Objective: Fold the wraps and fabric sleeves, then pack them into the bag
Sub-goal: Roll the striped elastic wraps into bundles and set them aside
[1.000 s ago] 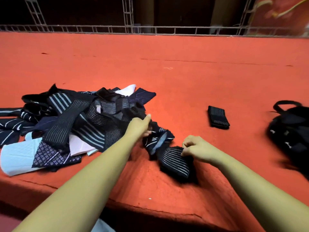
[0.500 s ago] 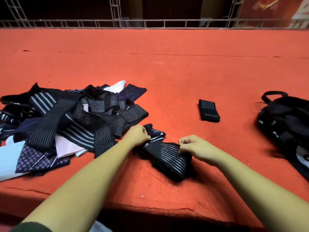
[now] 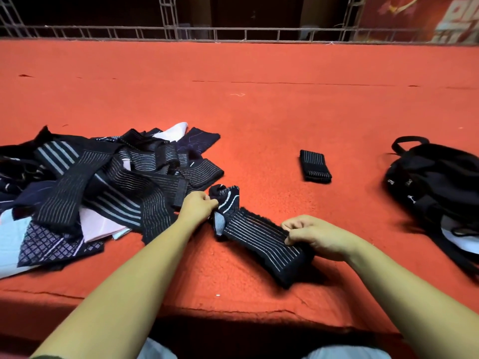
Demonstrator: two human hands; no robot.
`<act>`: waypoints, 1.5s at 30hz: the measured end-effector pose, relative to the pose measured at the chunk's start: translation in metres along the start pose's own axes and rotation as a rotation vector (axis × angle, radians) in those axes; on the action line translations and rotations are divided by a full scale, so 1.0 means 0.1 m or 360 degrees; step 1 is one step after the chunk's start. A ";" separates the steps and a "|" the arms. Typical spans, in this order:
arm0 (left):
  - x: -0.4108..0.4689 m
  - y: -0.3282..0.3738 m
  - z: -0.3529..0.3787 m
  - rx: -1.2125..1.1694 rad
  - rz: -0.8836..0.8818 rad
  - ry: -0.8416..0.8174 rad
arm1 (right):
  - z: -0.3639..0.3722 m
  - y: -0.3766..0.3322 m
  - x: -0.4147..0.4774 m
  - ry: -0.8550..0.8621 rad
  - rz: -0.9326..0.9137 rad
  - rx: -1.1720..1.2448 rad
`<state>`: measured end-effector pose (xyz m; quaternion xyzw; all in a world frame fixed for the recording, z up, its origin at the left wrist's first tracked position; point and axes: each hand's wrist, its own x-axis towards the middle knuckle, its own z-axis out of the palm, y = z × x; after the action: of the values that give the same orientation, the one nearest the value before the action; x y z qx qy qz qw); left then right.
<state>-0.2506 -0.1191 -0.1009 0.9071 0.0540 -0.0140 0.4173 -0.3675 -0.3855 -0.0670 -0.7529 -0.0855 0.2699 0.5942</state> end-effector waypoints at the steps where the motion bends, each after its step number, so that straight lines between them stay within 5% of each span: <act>1: 0.00 0.00 0.01 0.0019 -0.0002 0.0009 | 0.02 -0.02 -0.02 -0.0002 0.0010 -0.0018; 8: -0.11 -0.10 0.14 -0.0006 0.0152 -0.0086 | 0.07 -0.16 0.40 0.0539 0.0161 -0.1140; 11: -0.12 -0.17 0.17 -0.0122 0.0178 -0.0124 | 0.23 -0.27 0.74 0.0749 0.0068 -0.0920; 18: -0.09 -0.21 0.22 -0.0248 0.0205 -0.0188 | 0.47 -0.03 1.19 0.0709 0.0202 -0.1113; 29: -0.16 -0.23 0.28 -0.0084 0.0206 -0.0206 | 0.41 0.14 1.02 0.0737 -0.0249 -0.0749; 37: -0.06 -0.26 0.32 -0.0051 0.0210 -0.0206 | 0.46 0.24 0.85 0.0893 -0.0613 -0.0957; 45: -0.04 -0.22 0.29 -0.0165 0.0162 -0.0073 | 0.14 -0.03 0.24 0.0857 -0.0560 -0.0331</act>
<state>-0.2562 -0.1276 -0.1363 0.8852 -0.0010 -0.0106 0.4651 -0.3541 -0.3621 -0.0731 -0.8275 -0.0812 -0.0555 0.5528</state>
